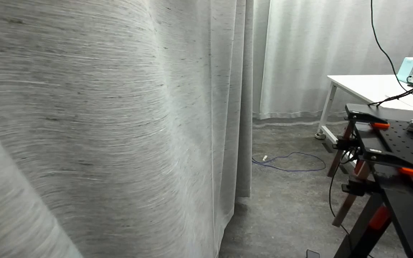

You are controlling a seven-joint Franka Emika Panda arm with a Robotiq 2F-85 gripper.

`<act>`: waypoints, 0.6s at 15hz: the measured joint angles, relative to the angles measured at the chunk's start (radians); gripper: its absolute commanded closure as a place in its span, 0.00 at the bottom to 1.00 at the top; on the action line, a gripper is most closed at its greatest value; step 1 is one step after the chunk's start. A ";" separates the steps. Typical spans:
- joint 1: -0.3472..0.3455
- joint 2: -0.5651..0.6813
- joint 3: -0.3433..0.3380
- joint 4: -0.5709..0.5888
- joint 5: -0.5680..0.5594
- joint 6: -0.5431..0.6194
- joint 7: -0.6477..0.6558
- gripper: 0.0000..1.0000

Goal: Close the curtain

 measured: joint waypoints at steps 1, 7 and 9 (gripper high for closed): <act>0.003 0.003 0.008 0.011 0.020 0.000 -0.003 0.99; 0.006 -0.003 0.052 0.026 0.299 0.000 -0.150 0.99; 0.006 -0.006 0.062 0.026 0.404 -0.003 -0.204 0.99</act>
